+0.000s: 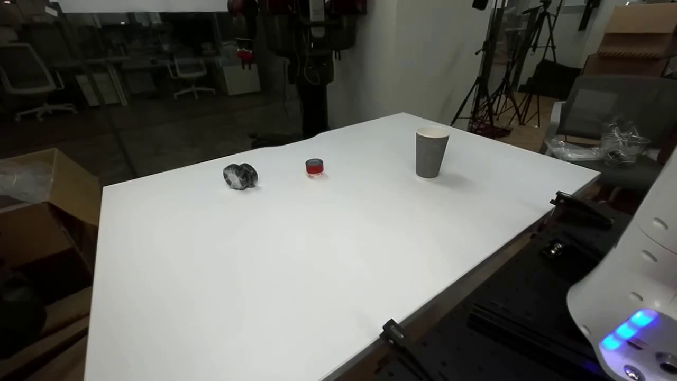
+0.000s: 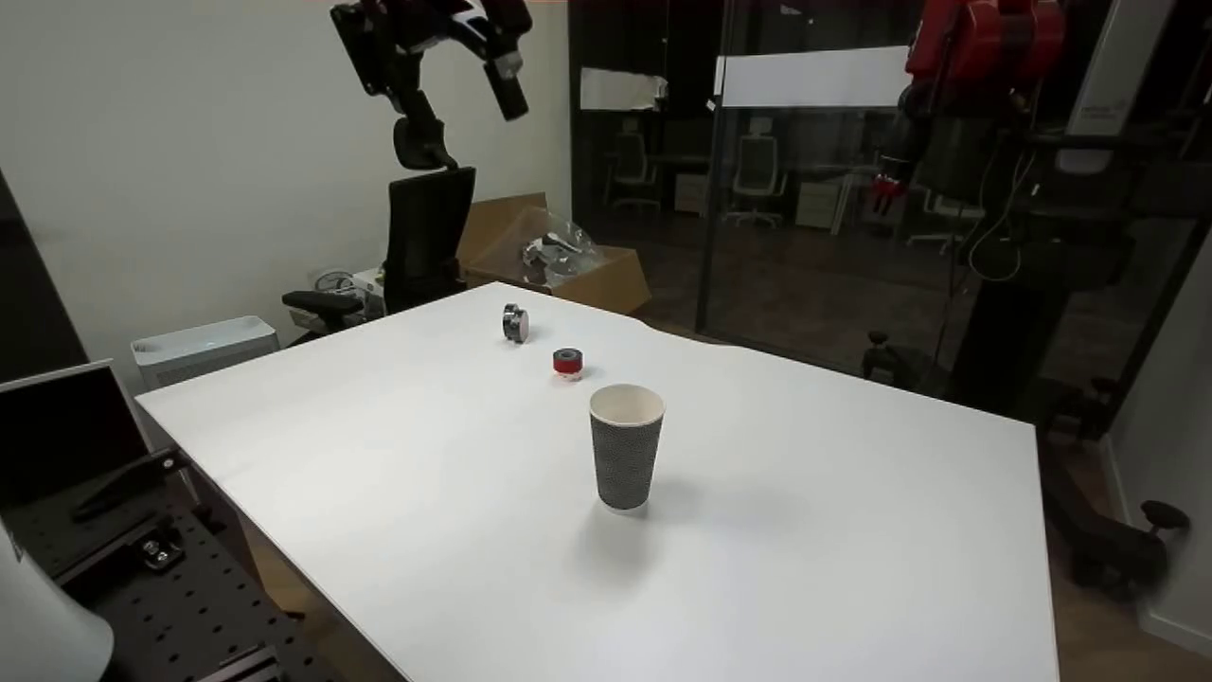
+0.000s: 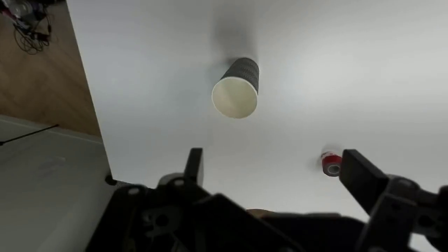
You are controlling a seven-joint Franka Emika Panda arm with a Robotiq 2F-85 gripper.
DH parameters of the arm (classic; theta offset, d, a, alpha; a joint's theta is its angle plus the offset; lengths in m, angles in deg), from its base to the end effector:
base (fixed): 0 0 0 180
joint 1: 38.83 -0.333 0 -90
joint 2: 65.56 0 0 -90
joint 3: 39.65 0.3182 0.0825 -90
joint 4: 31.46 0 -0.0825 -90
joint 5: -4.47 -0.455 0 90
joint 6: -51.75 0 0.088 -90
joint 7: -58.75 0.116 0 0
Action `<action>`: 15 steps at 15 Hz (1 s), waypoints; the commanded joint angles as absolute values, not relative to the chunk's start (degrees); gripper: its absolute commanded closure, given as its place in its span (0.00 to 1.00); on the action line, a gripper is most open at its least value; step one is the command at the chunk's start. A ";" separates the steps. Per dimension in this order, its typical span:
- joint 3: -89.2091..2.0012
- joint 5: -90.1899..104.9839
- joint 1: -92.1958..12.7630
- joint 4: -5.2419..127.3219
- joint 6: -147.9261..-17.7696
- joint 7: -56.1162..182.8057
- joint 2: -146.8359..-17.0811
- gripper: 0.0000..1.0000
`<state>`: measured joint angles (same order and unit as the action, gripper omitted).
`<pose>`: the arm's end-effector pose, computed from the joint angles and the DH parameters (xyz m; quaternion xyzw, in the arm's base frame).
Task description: Move the grey cup backwards
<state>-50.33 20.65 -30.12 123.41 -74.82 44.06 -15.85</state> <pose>0.3738 -0.1387 0.4815 0.9805 0.0407 0.1623 0.1031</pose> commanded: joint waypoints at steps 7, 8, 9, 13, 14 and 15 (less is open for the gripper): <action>-60.25 4.72 -35.67 115.43 -73.81 37.14 -33.75 0.00; -58.98 5.48 -34.25 114.91 -74.83 39.01 -35.84 0.00; -56.67 8.23 -31.32 114.86 -77.71 42.85 -37.05 0.00; -56.73 6.72 -31.04 116.24 -78.18 39.93 -36.73 0.00; -56.04 7.04 -30.98 117.33 -79.25 39.91 -35.72 0.00; -55.71 6.96 -31.05 117.11 -79.93 40.31 -36.51 0.00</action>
